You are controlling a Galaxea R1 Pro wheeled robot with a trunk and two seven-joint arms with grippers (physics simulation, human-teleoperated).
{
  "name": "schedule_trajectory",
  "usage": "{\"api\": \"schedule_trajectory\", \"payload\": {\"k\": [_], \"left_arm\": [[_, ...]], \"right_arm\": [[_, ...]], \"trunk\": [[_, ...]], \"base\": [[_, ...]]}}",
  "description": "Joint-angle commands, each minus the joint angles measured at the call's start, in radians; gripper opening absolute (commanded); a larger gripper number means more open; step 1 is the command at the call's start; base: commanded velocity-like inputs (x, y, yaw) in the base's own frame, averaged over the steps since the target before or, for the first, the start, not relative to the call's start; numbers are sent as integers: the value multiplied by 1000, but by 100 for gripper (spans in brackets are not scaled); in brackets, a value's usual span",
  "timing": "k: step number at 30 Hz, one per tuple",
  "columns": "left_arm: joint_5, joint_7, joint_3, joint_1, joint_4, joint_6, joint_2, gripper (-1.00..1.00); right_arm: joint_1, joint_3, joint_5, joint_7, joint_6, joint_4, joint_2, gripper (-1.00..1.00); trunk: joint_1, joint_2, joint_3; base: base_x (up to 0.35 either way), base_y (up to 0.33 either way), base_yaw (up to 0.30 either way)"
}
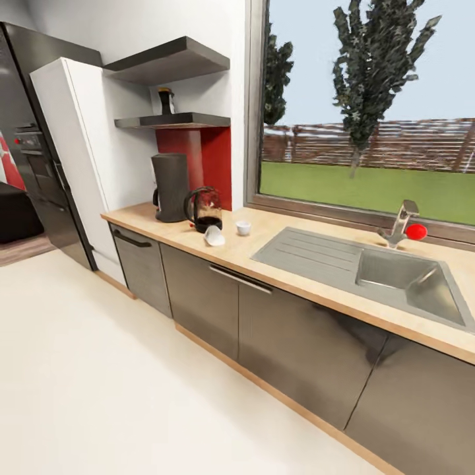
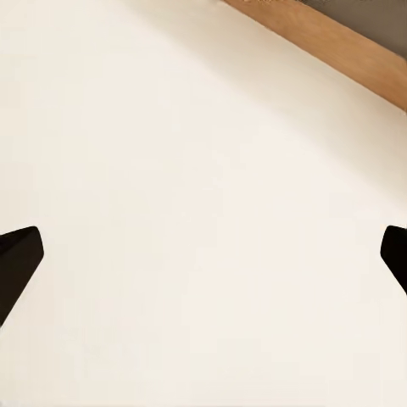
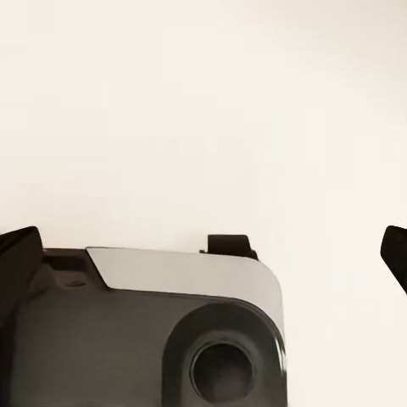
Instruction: Set up a coffee station on the kitchen countertop: keep the coffee maker on the countertop, move the bottle of coffee from the kitchen shelf to the counter next to the coffee maker, place a paper coffee filter on top of the coffee maker, put the saucer next to the coffee maker with the coffee cup on the saucer, and place the electric kettle next to the coffee maker.
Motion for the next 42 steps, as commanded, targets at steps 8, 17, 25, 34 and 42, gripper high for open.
{"api": "schedule_trajectory", "payload": {"k": [8,17,25,34,42], "left_arm": [[8,2,-2,0,6,-1,-1,100],[9,1,-4,0,70,-1,-6,100],[9,0,-5,0,77,-1,-7,100],[9,-2,-5,0,78,-4,-7,100],[10,-2,-5,0,78,-4,-7,100]], "right_arm": [[0,1,-2,2,-6,-4,-2,100],[0,2,0,1,-9,3,-3,100],[0,2,1,1,-10,3,-3,100],[0,2,-1,1,-13,3,-5,100],[0,2,-1,1,-13,3,-2,100]], "trunk": [[0,0,-1],[0,0,-1],[0,0,-1],[0,0,-1],[0,0,-1]], "base": [[238,266,0],[252,251,0],[285,225,0],[275,227,-89],[235,249,-222]]}}
